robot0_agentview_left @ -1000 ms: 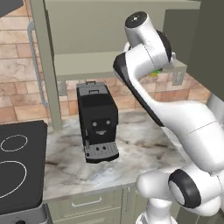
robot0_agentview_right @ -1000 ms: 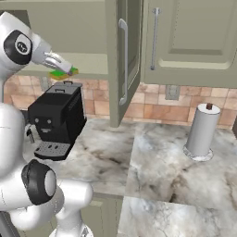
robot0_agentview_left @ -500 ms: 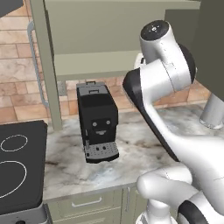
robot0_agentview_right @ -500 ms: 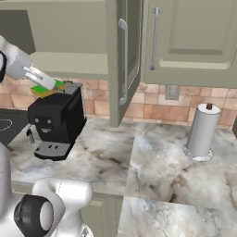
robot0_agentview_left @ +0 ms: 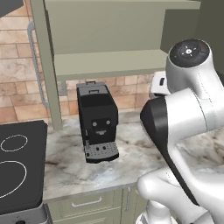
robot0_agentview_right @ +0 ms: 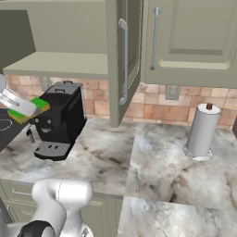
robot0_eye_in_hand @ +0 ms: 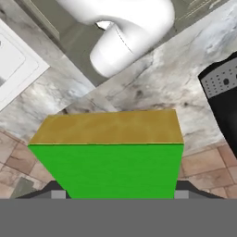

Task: Locate and retrieve the soap dispenser and sponge from the cabinet. Place them next to the sink.

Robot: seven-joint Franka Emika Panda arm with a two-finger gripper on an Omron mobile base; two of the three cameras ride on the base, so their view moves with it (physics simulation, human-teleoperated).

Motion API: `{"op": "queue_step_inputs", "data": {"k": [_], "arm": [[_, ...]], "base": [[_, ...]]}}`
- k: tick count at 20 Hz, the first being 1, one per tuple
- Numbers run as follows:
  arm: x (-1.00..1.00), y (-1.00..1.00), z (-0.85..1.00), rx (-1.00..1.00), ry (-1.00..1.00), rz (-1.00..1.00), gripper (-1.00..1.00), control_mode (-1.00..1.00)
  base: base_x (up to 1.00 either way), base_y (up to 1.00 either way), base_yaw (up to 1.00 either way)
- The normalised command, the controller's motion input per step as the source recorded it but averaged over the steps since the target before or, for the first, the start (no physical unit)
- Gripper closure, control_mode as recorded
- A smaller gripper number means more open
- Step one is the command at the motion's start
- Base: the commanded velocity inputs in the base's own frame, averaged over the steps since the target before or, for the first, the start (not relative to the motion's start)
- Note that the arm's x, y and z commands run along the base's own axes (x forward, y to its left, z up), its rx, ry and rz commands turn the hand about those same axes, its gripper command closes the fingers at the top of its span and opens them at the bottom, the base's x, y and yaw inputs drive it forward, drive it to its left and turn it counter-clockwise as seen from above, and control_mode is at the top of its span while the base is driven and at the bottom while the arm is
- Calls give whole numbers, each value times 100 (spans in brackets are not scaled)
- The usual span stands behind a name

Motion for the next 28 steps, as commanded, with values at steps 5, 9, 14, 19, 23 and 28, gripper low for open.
{"op": "queue_step_inputs", "data": {"k": [5, 9, 14, 19, 23, 28], "arm": [[-100, 0, -5, 0, 0, 4, 100, -100], [-62, 0, -2, 0, 5, 1, 100, -100], [-2, 0, 0, 0, -2, 0, 100, -100], [0, 0, 0, 0, 0, 0, 100, -100], [0, 0, 0, 0, 0, 0, 100, 100], [0, 0, 0, 0, 0, 0, 100, 100]], "base": [[0, 0, 0], [0, 0, 0], [0, 0, 0], [0, 0, 0], [-16, 0, 0], [-63, 15, 0]]}}
